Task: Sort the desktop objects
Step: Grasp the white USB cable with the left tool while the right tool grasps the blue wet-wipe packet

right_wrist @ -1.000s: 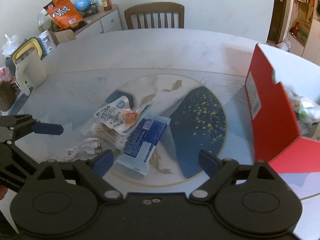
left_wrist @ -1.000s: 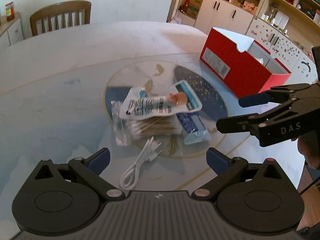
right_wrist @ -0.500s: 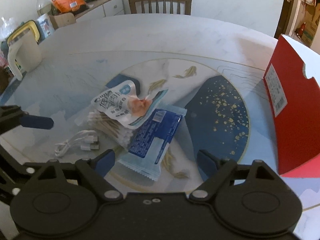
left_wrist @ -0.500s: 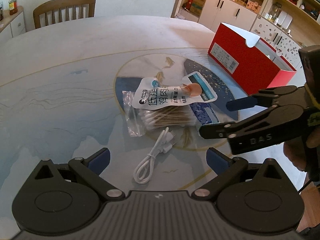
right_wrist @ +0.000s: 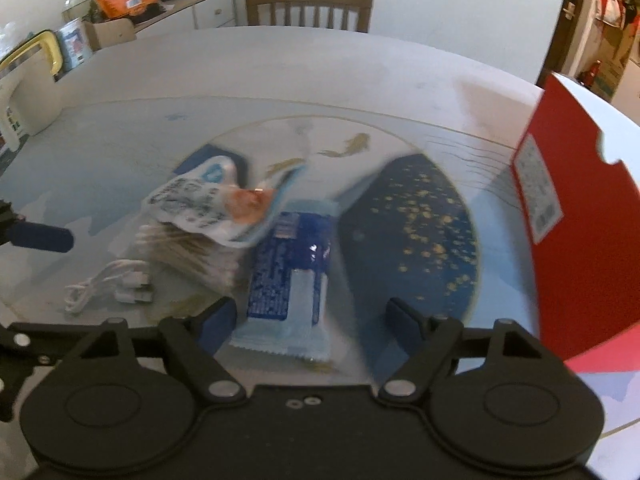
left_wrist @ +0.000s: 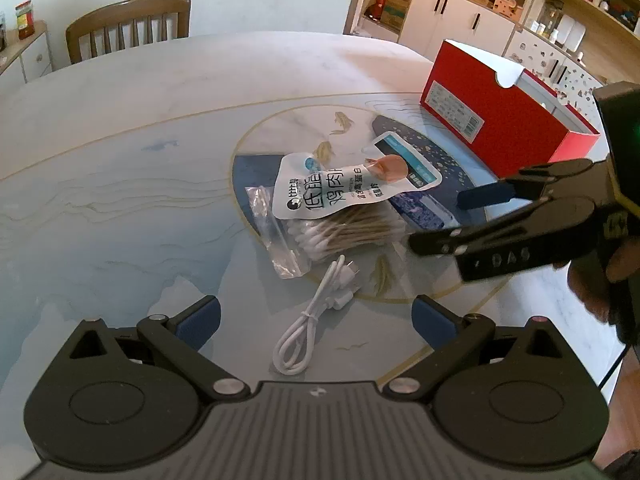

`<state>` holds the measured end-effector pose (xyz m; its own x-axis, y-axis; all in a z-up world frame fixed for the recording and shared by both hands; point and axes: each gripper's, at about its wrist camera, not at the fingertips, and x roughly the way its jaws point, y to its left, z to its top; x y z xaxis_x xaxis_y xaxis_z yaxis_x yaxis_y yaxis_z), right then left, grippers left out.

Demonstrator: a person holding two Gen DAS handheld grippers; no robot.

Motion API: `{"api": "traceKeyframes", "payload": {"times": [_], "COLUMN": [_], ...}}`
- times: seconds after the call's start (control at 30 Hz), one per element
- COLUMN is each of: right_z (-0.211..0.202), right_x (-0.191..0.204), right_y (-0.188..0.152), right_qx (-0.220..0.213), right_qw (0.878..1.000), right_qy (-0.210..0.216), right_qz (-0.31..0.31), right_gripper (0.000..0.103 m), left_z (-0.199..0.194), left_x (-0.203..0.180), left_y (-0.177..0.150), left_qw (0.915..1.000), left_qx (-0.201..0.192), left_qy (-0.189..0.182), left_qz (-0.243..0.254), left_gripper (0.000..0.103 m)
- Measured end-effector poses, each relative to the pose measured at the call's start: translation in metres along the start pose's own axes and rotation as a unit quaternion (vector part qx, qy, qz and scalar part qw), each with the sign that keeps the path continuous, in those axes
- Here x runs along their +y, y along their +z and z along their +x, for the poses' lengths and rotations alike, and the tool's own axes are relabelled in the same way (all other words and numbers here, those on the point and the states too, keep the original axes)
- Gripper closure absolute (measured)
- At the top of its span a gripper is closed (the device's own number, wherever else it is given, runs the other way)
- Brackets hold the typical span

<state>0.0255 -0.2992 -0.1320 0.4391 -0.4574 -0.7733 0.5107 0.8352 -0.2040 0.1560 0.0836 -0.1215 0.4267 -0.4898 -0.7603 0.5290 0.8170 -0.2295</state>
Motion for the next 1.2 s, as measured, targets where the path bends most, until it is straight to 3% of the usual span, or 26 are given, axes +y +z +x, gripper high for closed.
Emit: {"api": "traceKeyframes", "payload": {"times": [0.17, 0.43, 0.53, 0.9, 1.03, 1.2], "right_z": [-0.001, 0.002, 0.005, -0.001, -0.002, -0.004], "right_x": [-0.016, -0.011, -0.012, -0.009, -0.008, -0.009], "right_y": [0.000, 0.008, 0.011, 0.009, 0.009, 0.007], "right_qx": [-0.001, -0.014, -0.023, -0.035, -0.034, -0.033], "right_qw": [1.000, 0.999, 0.999, 0.997, 0.997, 0.997], "right_qy": [-0.002, 0.025, 0.032, 0.048, 0.048, 0.041], "right_qz": [0.005, -0.030, -0.036, -0.058, -0.057, -0.055], "right_gripper": [0.028, 0.037, 0.039, 0.065, 0.067, 0.067], "left_z": [0.002, 0.006, 0.006, 0.007, 0.008, 0.010], "left_x": [-0.003, -0.008, -0.011, -0.018, -0.021, -0.023], "left_y": [0.001, -0.001, -0.001, 0.001, 0.002, 0.003], "left_qw": [1.0000, 0.9999, 0.9997, 0.9992, 0.9986, 0.9989], "left_qx": [-0.001, 0.004, 0.000, -0.003, 0.002, 0.004], "left_qy": [0.000, -0.001, 0.006, 0.016, 0.026, 0.023], "left_qz": [0.007, 0.015, 0.022, 0.038, 0.045, 0.041], "left_gripper": [0.003, 0.018, 0.030, 0.067, 0.072, 0.087]}}
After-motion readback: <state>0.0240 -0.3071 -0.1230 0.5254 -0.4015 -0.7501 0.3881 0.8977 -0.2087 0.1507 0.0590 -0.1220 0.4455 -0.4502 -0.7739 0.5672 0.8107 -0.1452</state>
